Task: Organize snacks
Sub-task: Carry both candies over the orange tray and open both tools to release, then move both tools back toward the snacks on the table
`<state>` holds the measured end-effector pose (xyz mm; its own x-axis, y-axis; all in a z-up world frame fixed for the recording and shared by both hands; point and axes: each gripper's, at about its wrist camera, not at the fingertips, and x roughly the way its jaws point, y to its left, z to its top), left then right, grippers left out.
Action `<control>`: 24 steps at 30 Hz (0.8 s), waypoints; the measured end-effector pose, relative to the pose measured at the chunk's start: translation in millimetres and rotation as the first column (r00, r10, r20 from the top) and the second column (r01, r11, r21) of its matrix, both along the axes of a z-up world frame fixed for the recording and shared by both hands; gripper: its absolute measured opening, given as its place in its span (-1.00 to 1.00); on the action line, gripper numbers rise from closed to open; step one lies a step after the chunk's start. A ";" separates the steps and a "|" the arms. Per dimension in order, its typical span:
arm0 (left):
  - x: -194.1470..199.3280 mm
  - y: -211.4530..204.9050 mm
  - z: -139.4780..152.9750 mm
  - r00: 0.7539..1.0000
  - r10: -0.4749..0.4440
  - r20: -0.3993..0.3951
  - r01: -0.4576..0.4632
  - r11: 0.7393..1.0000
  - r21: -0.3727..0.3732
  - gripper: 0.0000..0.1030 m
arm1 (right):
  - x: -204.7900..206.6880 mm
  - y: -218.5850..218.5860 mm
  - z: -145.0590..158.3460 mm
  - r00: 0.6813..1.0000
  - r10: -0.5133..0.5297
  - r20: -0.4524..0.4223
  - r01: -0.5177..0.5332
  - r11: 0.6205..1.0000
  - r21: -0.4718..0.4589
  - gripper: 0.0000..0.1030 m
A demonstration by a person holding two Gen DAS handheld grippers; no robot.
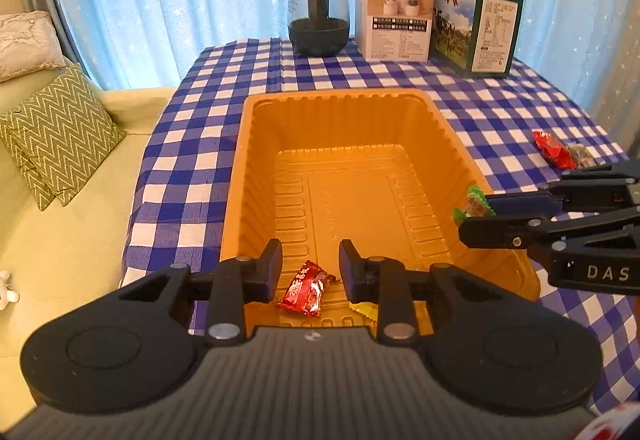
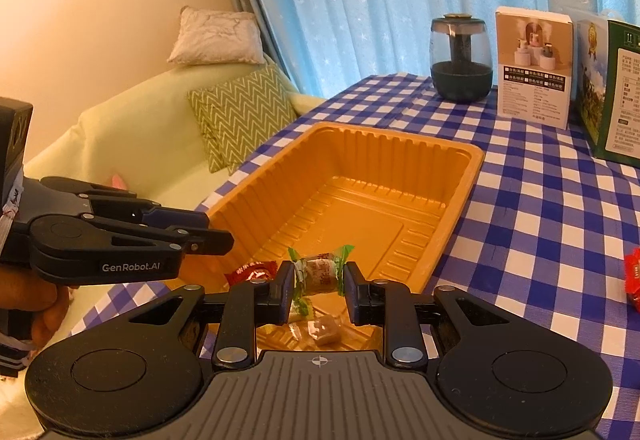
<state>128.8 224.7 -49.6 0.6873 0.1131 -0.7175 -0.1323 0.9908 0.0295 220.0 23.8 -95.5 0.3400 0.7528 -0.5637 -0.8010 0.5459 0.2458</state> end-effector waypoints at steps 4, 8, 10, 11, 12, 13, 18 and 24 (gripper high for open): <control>-2.1 -1.1 1.2 1.000 0.003 0.007 -0.003 1.000 0.003 -0.42 | 2.9 -2.8 1.4 1.000 -0.003 -0.015 0.003 1.000 0.005 0.21; -3.8 -2.3 1.6 1.000 0.007 0.013 -0.007 1.000 0.000 -0.40 | 3.1 -12.0 9.2 1.000 -0.020 -0.001 0.021 0.999 0.033 0.27; -4.8 -3.8 2.8 1.000 0.010 0.019 -0.010 1.000 -0.005 -0.38 | 3.6 -18.3 12.8 0.999 -0.035 0.007 0.035 0.999 0.041 0.27; -5.1 -5.1 3.7 1.000 0.010 0.022 -0.010 1.000 -0.007 -0.37 | 3.8 -21.5 14.8 0.999 -0.044 0.012 0.043 0.998 0.043 0.27; -5.3 -5.9 4.7 1.000 0.008 0.024 -0.008 1.000 -0.007 -0.36 | 4.1 -26.1 16.4 0.998 -0.057 0.018 0.057 0.997 0.048 0.27; -5.3 -7.9 6.0 1.000 0.006 0.026 -0.006 1.000 -0.006 -0.35 | 5.2 -31.0 17.9 0.997 -0.071 0.020 0.070 0.996 0.052 0.27; -4.4 -21.9 14.2 0.999 -0.011 0.045 0.012 1.000 -0.015 -0.29 | 8.5 -63.3 25.7 0.988 -0.151 0.019 0.149 0.987 0.063 0.27; 1.6 -58.0 25.6 0.994 -0.078 0.075 0.081 0.996 -0.034 -0.10 | 5.0 -115.9 31.8 0.961 -0.276 0.035 0.273 0.960 0.066 0.27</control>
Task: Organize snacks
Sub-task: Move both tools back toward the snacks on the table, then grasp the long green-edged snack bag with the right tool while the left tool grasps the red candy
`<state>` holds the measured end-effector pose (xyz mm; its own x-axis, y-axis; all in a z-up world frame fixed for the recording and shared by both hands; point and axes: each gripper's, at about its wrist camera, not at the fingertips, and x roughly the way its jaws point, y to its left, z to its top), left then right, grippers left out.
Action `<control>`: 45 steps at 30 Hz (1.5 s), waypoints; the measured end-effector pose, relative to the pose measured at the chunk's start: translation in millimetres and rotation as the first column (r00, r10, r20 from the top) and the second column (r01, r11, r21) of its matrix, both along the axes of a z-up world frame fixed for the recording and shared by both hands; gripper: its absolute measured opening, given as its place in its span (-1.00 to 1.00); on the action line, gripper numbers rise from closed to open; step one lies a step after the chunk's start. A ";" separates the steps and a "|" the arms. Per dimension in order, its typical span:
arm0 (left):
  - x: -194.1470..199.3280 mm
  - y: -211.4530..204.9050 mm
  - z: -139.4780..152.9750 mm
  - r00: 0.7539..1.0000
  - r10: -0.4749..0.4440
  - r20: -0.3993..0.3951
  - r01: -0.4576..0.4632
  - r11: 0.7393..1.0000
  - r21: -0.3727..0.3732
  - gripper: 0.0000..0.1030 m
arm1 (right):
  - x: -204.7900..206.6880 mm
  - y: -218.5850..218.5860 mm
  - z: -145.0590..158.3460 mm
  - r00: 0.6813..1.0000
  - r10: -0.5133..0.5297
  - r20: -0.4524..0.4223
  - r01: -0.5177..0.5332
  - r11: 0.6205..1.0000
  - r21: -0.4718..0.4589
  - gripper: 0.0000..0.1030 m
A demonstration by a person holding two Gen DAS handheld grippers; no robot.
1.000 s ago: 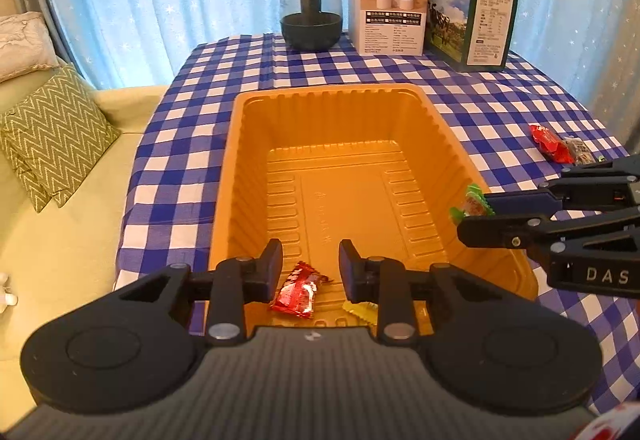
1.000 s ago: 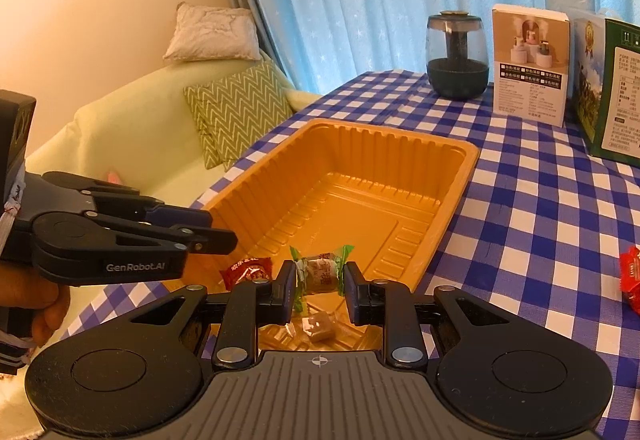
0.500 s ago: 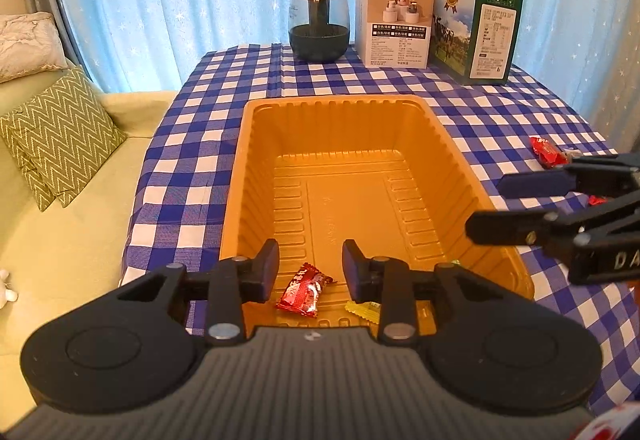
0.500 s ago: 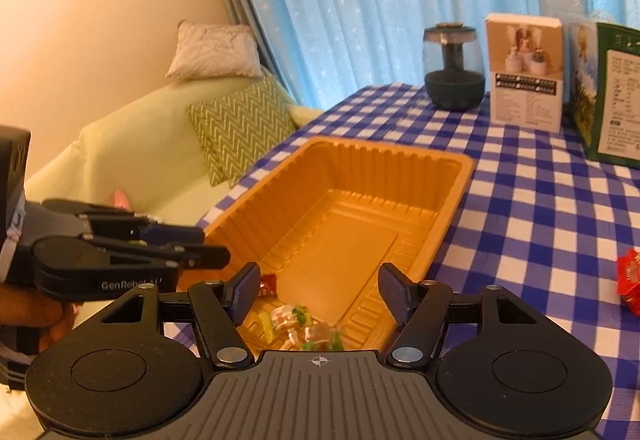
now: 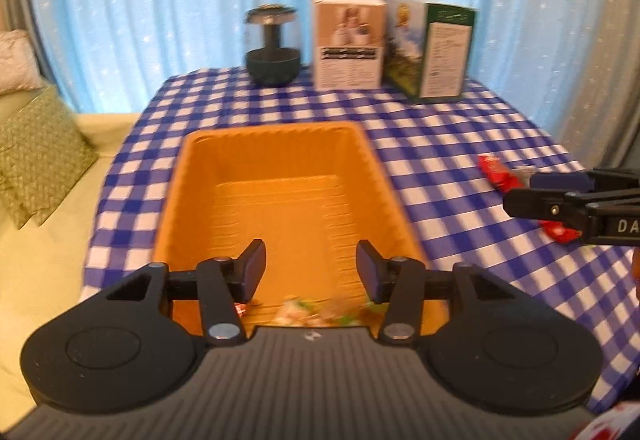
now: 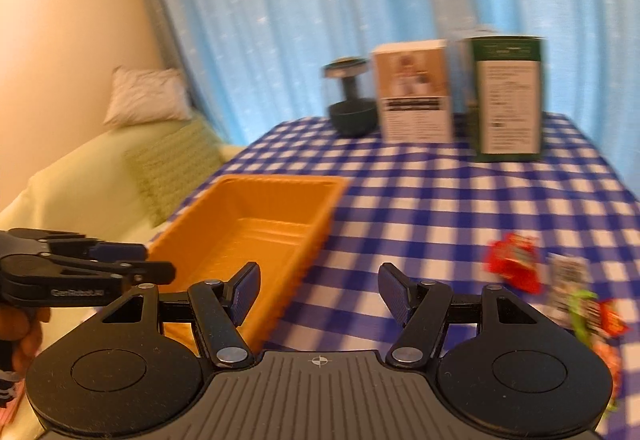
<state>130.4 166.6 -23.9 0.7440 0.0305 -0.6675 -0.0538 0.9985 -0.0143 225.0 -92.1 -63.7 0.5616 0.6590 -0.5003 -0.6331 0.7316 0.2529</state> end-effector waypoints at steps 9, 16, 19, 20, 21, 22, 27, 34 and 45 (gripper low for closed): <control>17.0 -75.8 16.9 0.987 -0.159 0.023 0.159 0.987 0.005 0.01 | -13.2 -93.6 -2.7 0.976 -0.216 0.008 0.216 0.976 -0.013 0.27; 33.5 -125.4 25.4 0.971 -0.238 0.033 0.239 0.971 -0.005 0.06 | -15.0 -144.7 -9.8 0.951 -0.308 0.010 0.308 0.950 -0.053 0.27; 40.5 -148.9 24.1 0.960 -0.277 0.029 0.277 0.961 -0.004 0.08 | -12.7 -161.6 -13.0 0.941 -0.338 0.003 0.337 0.939 -0.069 0.27; 42.9 -156.7 23.2 0.956 -0.290 0.029 0.291 0.957 -0.003 0.10 | -11.2 -166.2 -14.2 0.937 -0.350 -0.005 0.348 0.934 -0.080 0.27; 45.2 -163.7 21.9 0.953 -0.301 0.028 0.301 0.953 0.000 0.12 | -9.4 -170.2 -16.2 0.933 -0.360 -0.014 0.358 0.930 -0.089 0.26; 47.7 -170.7 20.4 0.950 -0.312 0.028 0.312 0.950 0.002 0.12 | -7.0 -173.6 -18.1 0.930 -0.366 -0.026 0.362 0.927 -0.093 0.26; 61.9 -191.3 1.9 0.939 -0.344 0.010 0.344 0.939 0.014 0.12 | 8.2 -180.0 -21.2 0.942 -0.332 -0.041 0.324 0.937 -0.132 0.22; 80.6 -197.6 -36.1 0.942 -0.336 -0.025 0.335 0.942 -0.028 0.13 | 46.0 -171.9 -33.0 0.970 -0.232 -0.068 0.214 0.956 -0.201 0.03; 96.1 -198.1 -52.7 0.933 -0.358 -0.036 0.358 0.934 -0.024 0.18 | 85.6 -149.8 -65.6 0.978 -0.158 -0.134 0.111 0.944 -0.310 -0.36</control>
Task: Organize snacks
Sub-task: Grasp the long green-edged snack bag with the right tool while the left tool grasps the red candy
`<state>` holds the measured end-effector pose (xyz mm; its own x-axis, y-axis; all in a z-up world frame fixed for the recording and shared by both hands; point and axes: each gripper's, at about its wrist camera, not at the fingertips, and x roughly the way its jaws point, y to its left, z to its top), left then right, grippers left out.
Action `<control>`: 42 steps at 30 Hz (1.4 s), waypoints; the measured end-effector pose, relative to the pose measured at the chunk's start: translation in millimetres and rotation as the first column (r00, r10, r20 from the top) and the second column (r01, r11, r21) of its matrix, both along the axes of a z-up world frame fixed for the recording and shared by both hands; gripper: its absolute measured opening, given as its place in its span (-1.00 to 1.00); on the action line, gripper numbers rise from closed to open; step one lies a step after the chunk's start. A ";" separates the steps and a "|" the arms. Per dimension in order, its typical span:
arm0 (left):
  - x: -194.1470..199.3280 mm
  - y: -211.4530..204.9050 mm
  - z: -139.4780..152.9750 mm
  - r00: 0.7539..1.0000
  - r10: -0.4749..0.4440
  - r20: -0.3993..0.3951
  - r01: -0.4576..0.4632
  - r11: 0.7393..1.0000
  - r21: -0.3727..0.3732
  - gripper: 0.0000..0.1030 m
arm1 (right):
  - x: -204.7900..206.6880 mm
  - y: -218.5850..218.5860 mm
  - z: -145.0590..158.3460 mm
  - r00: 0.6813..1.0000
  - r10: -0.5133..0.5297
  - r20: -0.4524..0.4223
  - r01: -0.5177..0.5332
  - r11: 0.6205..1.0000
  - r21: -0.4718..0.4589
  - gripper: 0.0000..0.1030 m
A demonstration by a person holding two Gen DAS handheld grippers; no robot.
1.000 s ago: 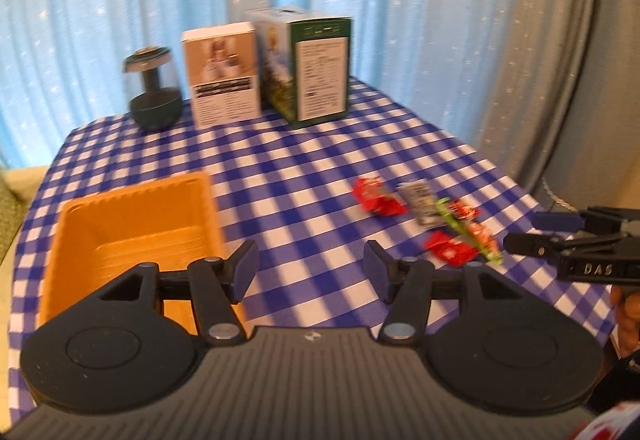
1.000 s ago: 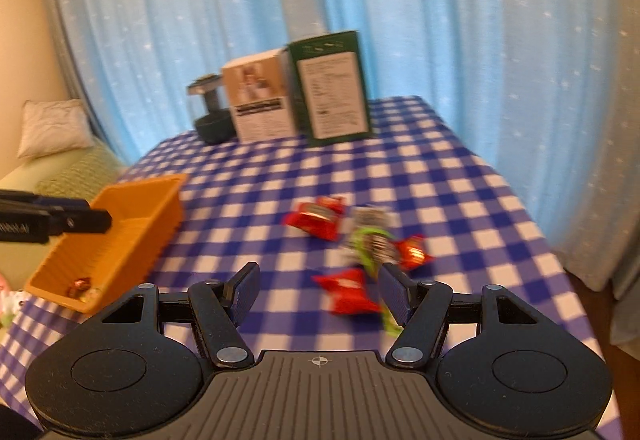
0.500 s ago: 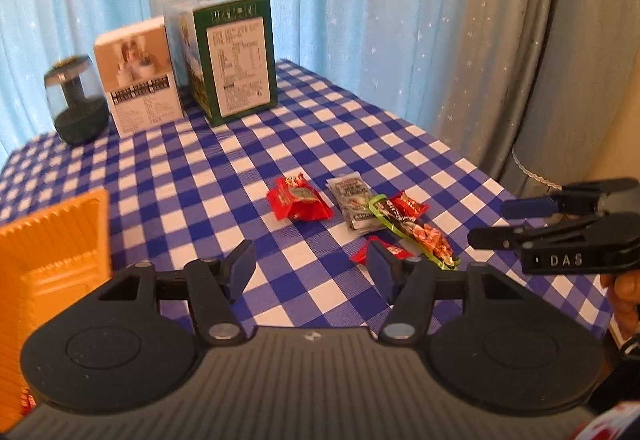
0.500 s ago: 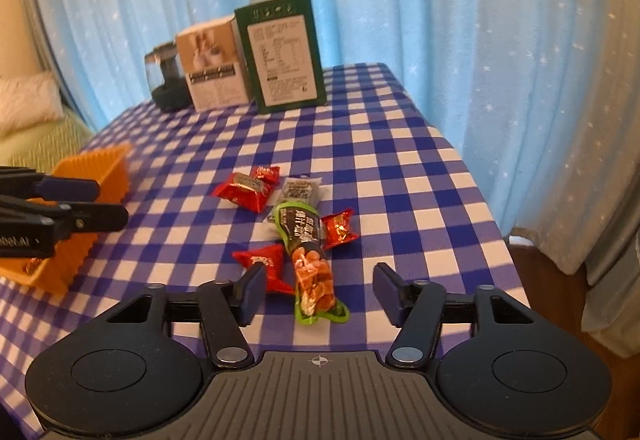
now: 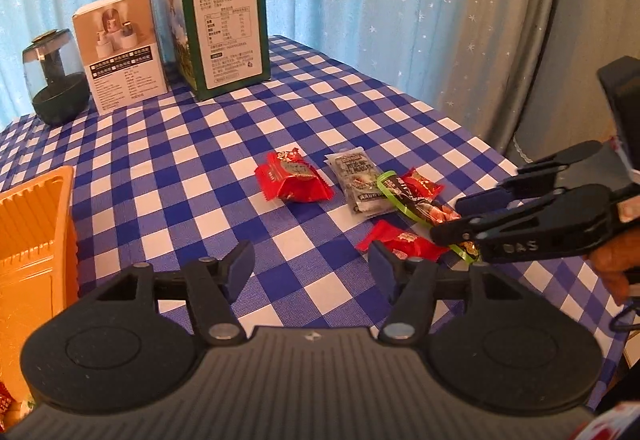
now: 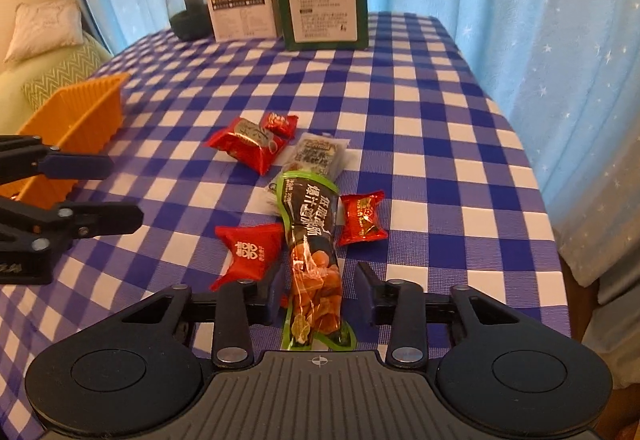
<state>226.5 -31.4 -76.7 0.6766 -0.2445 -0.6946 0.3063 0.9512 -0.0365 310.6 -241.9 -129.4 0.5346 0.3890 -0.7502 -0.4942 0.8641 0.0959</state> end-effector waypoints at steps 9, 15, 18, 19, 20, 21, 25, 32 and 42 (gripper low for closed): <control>0.6 3.1 -7.2 0.999 -0.004 -0.031 0.005 1.000 0.015 0.23 | -18.6 11.3 1.7 0.999 -0.004 -0.034 0.003 1.000 -0.031 -0.46; 2.1 7.8 -11.3 0.999 0.030 -0.046 -0.029 1.000 0.007 0.27 | -25.7 21.2 0.3 0.998 0.033 -0.054 -0.032 0.999 0.007 -0.46; 3.2 6.1 -13.1 0.999 0.027 -0.044 -0.027 1.000 0.000 0.27 | -25.5 20.5 1.2 0.999 0.012 -0.051 -0.012 1.000 0.010 -0.46; 3.4 4.2 -13.4 0.999 0.018 -0.041 -0.018 1.000 -0.006 0.27 | -24.3 18.6 1.2 0.999 -0.008 -0.043 0.008 1.000 -0.004 -0.46; 3.6 1.8 -14.1 0.999 0.005 -0.041 -0.006 1.000 -0.014 0.27 | -22.7 15.7 1.1 0.999 -0.033 -0.038 0.033 0.999 -0.016 -0.46; 3.8 -0.4 -15.1 0.999 -0.006 -0.044 0.005 1.000 -0.025 0.26 | -21.5 12.4 1.3 0.998 -0.054 -0.038 0.053 0.998 -0.020 -0.46; 7.0 -14.2 -21.1 0.997 -0.047 -0.054 0.043 0.996 -0.084 0.12 | -19.5 0.7 0.9 0.996 -0.080 -0.047 0.080 0.997 0.009 -0.46; 17.5 -40.9 -39.0 0.992 -0.112 -0.052 0.109 0.993 -0.052 -0.20 | -17.1 -6.9 -1.4 0.993 -0.089 -0.072 0.088 0.996 -0.017 -0.38; 20.3 -46.0 -49.5 0.989 -0.147 -0.036 0.148 0.988 0.039 -0.52 | -19.3 -3.7 0.6 0.998 -0.059 -0.037 0.058 0.998 -0.021 -0.26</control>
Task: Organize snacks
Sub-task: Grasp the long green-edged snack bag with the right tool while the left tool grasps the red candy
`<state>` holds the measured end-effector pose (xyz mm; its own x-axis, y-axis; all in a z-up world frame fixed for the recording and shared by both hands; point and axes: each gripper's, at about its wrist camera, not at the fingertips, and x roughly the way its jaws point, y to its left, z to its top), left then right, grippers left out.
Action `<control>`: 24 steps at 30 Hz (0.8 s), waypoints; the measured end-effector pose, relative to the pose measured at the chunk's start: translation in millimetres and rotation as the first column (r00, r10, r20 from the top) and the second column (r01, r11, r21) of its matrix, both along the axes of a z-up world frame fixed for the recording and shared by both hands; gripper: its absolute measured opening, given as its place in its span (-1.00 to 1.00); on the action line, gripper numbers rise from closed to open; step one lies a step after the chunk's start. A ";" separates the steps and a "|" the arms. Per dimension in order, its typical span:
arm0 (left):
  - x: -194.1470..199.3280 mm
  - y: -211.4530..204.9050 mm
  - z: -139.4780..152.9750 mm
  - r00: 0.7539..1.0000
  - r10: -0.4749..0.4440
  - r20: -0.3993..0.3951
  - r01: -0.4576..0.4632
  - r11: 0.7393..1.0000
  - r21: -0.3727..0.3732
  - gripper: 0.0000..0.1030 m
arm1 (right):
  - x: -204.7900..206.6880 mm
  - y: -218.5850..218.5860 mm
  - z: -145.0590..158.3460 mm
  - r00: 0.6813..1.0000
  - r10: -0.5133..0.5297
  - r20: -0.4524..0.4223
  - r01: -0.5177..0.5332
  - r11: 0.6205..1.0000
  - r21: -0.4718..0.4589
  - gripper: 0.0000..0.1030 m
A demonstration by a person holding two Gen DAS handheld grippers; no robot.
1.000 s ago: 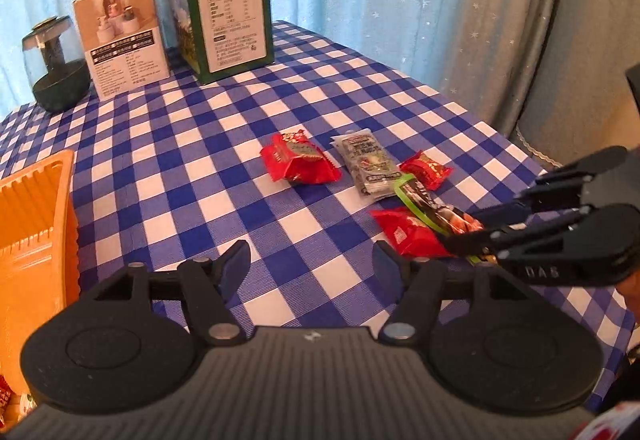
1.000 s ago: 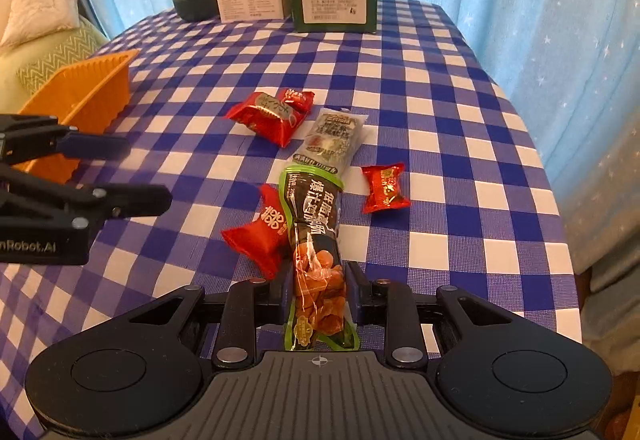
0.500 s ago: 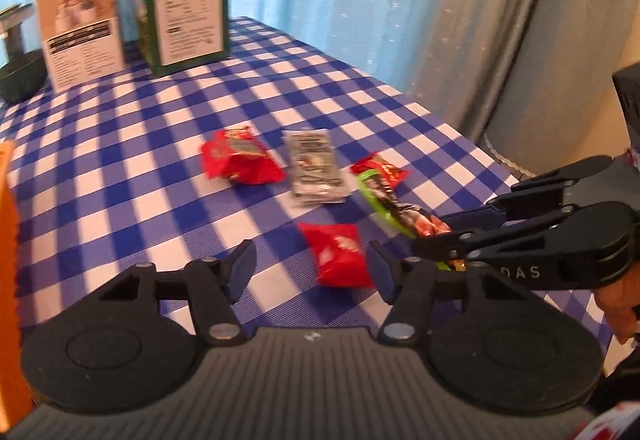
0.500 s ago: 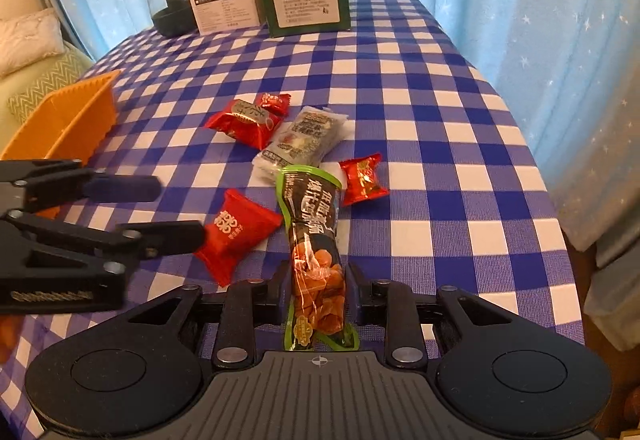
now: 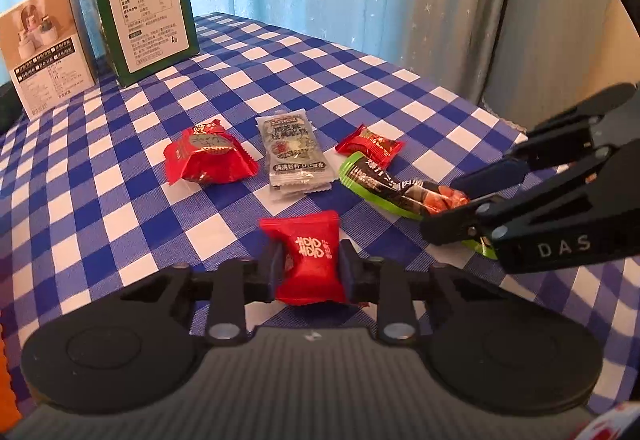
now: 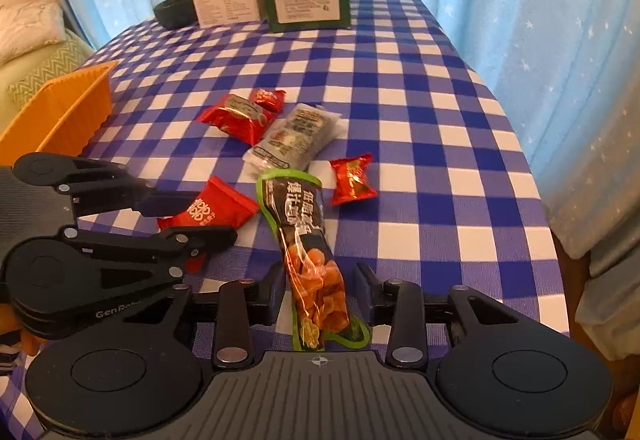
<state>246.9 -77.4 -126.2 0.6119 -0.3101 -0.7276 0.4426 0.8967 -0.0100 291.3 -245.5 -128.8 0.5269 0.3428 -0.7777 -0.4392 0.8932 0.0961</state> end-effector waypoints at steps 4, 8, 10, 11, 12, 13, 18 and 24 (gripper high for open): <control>0.1 4.5 2.0 1.000 0.014 -0.013 -0.014 1.000 -0.005 -0.53 | 5.9 -0.8 -2.6 1.000 0.004 -0.016 -0.004 0.999 0.032 -0.26; -0.2 7.7 2.6 1.000 0.019 -0.020 -0.019 1.000 -0.001 -0.54 | 12.2 1.0 -4.5 1.000 0.011 -0.026 -0.009 0.998 0.057 -0.26; -0.3 8.9 2.2 0.999 0.021 -0.024 -0.021 1.000 -0.005 -0.54 | 13.9 4.5 -4.7 1.000 0.018 -0.022 -0.016 0.998 0.057 -0.26; -0.3 9.4 1.9 0.999 0.023 -0.025 -0.023 1.000 -0.007 -0.54 | 14.3 7.2 -5.4 0.999 0.026 -0.022 -0.025 0.998 0.053 -0.26; -0.4 9.8 1.7 0.999 0.025 -0.026 -0.025 1.000 -0.010 -0.54 | 14.5 10.1 -6.2 0.999 0.035 -0.023 -0.034 0.998 0.046 -0.28; -0.4 10.5 1.6 0.999 0.028 -0.027 -0.028 1.000 -0.011 -0.54 | 14.1 13.0 -7.0 0.999 0.040 -0.027 -0.039 0.999 0.035 -0.37; -2.4 14.2 2.4 0.998 0.044 -0.036 -0.045 0.999 -0.018 -0.54 | 6.5 17.2 -4.1 0.999 0.048 -0.021 -0.047 0.999 0.012 -0.44; -9.8 20.9 11.1 0.997 0.067 -0.023 -0.068 0.997 -0.043 -0.55 | -5.2 16.1 7.3 0.999 0.029 0.030 -0.030 0.999 0.043 -0.44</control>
